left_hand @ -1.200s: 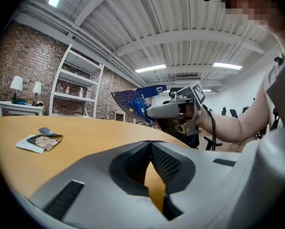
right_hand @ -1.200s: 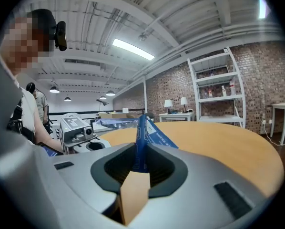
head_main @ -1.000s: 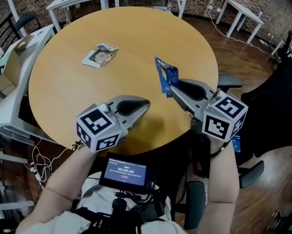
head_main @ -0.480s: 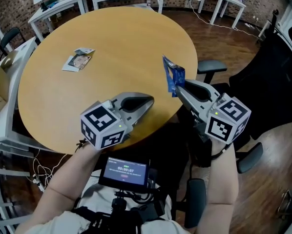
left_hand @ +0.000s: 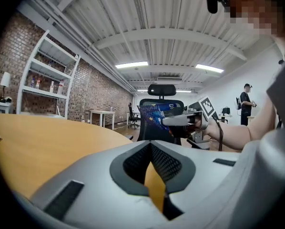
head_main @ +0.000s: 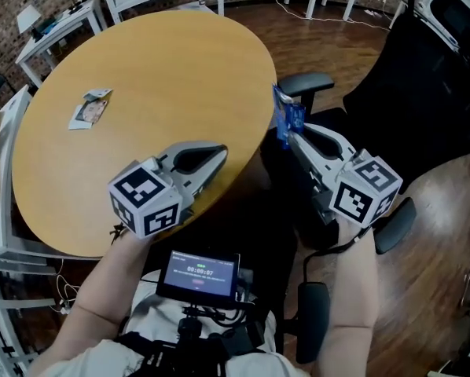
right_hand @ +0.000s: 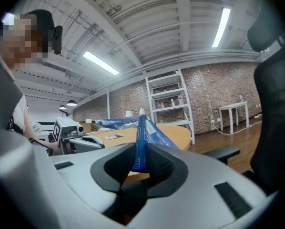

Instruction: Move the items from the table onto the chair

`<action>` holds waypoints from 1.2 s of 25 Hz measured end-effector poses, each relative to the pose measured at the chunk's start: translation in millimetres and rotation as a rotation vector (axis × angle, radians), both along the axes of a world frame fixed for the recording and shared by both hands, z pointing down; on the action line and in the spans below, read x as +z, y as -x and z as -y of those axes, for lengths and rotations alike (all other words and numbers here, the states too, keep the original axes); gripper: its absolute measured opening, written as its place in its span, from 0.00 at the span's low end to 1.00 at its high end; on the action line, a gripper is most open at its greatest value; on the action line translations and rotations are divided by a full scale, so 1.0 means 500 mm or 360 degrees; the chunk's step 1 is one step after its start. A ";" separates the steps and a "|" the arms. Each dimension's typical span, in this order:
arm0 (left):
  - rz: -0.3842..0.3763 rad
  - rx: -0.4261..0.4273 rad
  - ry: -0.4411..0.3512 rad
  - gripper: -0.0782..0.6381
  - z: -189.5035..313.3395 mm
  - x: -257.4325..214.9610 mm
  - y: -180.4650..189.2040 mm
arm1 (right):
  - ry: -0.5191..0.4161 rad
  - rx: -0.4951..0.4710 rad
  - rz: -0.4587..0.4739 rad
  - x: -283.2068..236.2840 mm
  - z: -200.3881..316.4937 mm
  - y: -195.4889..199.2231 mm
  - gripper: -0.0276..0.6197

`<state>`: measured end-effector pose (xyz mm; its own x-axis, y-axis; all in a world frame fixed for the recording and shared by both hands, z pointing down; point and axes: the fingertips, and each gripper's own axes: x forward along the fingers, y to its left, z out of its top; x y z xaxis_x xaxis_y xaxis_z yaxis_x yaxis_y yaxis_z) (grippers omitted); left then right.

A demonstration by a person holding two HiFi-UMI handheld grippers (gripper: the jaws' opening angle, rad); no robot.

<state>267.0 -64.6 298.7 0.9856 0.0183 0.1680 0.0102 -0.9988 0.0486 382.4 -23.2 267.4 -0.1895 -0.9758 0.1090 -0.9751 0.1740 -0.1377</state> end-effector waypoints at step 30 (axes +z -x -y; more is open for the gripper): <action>-0.0006 0.0028 -0.0019 0.12 -0.014 -0.006 -0.023 | 0.0849 0.1521 -0.0019 0.634 -0.307 -0.533 0.31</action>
<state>278.4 -57.7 295.7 0.9858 0.0338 0.1644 0.0282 -0.9989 0.0366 648.8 130.5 584.2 0.6247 -0.5462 0.5581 -0.6777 -0.7343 0.0399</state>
